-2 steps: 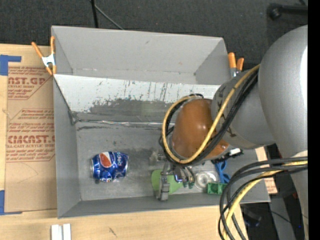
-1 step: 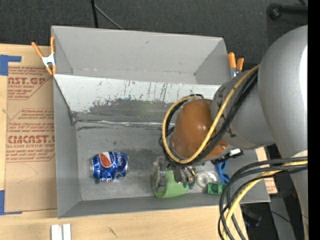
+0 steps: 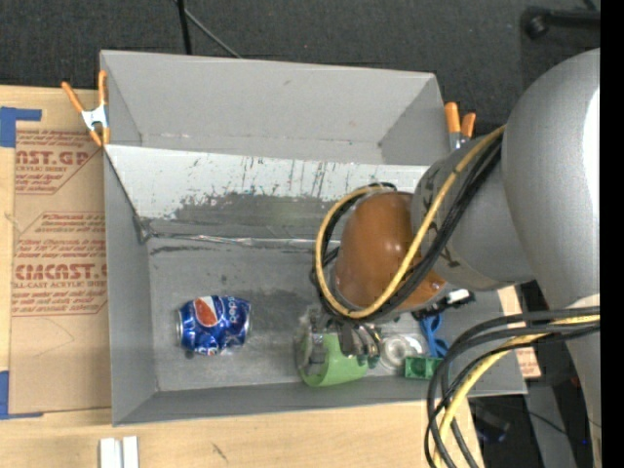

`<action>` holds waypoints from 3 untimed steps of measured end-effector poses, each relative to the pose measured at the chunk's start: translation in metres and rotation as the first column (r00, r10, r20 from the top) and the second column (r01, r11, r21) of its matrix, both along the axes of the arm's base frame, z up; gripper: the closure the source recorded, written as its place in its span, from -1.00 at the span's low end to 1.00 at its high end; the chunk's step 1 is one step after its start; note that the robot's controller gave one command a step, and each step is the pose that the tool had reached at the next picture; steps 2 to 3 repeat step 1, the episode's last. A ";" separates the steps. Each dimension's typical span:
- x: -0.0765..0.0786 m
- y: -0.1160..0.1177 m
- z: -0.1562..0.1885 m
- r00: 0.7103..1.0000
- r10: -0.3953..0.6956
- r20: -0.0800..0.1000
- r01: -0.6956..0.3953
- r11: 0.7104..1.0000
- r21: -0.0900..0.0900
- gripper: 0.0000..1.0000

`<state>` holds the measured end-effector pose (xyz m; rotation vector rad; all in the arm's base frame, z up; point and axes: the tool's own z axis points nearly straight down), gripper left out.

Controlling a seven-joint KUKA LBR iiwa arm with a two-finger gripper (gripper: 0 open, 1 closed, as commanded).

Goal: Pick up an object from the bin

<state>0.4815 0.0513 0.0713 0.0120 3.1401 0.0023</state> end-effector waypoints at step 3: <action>0.000 0.001 0.002 1.000 0.000 0.000 0.000 1.000 0.000 1.00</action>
Offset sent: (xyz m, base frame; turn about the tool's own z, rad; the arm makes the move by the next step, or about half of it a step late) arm 0.0001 0.0000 0.0027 0.0000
